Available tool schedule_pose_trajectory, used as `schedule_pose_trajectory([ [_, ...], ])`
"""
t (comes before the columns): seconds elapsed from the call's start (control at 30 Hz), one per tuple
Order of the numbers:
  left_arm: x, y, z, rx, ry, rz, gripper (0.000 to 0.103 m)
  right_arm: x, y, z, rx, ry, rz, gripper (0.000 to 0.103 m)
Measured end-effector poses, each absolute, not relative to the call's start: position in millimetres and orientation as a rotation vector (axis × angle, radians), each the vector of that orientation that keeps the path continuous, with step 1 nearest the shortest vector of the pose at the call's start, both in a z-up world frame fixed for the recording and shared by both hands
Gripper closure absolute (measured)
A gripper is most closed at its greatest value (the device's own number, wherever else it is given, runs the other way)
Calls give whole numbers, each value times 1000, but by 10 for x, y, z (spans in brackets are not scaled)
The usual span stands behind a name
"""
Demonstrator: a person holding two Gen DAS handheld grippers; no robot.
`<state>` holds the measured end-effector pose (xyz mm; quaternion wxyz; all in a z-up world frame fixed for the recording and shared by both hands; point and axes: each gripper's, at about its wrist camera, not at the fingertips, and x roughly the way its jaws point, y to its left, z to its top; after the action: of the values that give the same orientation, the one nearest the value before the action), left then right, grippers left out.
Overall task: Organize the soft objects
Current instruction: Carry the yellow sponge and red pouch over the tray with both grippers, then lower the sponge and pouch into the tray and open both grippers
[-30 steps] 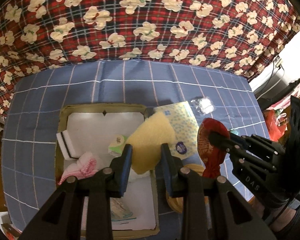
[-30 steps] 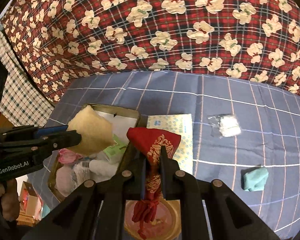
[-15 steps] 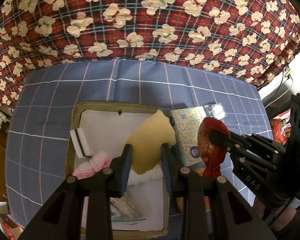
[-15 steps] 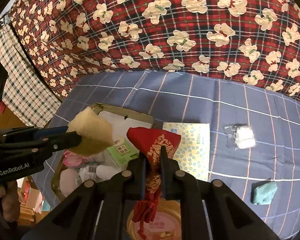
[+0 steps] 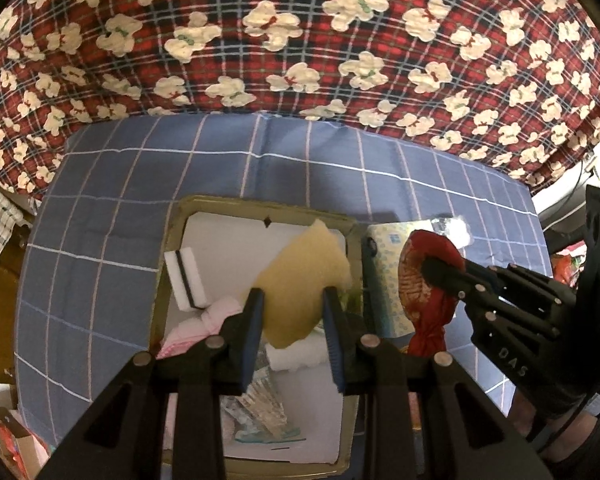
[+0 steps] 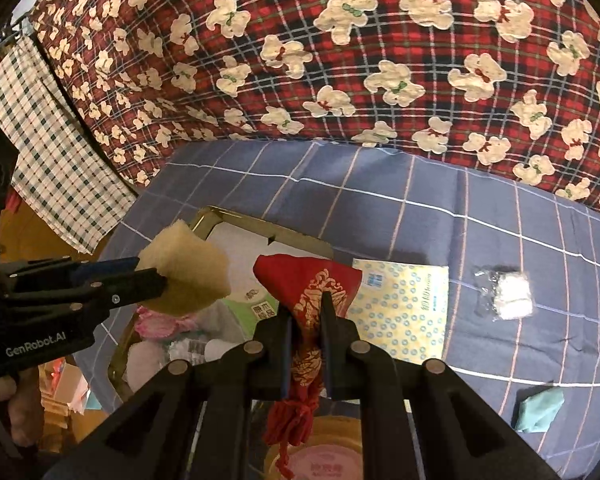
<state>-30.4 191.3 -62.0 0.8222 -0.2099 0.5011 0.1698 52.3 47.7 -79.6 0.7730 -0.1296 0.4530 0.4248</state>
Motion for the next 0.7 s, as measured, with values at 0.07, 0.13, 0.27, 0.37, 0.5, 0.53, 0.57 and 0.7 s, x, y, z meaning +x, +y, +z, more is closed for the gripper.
schedule_pose_trajectory([
  [0.07,-319,1937,-632,-449,1068,370,76,520,513,-799,-285,981,929,90],
  [0.13,-329,1958,-639,-443,1071,379,76,517,556,-801,-291,982,938,90],
  [0.27,-360,2015,-658,-453,1072,392,76,509,654,-786,-301,978,957,90],
  [0.37,-374,2056,-676,-461,1074,399,76,498,729,-770,-309,973,971,90],
  [0.5,-391,2115,-709,-473,1080,412,76,490,813,-779,-321,972,984,90],
  [0.53,-392,2125,-717,-476,1082,414,76,489,830,-782,-323,973,987,90],
  [0.57,-396,2140,-724,-478,1083,417,76,488,850,-787,-325,975,990,90],
  [0.7,-401,2186,-747,-480,1086,428,76,489,929,-804,-331,982,999,90],
])
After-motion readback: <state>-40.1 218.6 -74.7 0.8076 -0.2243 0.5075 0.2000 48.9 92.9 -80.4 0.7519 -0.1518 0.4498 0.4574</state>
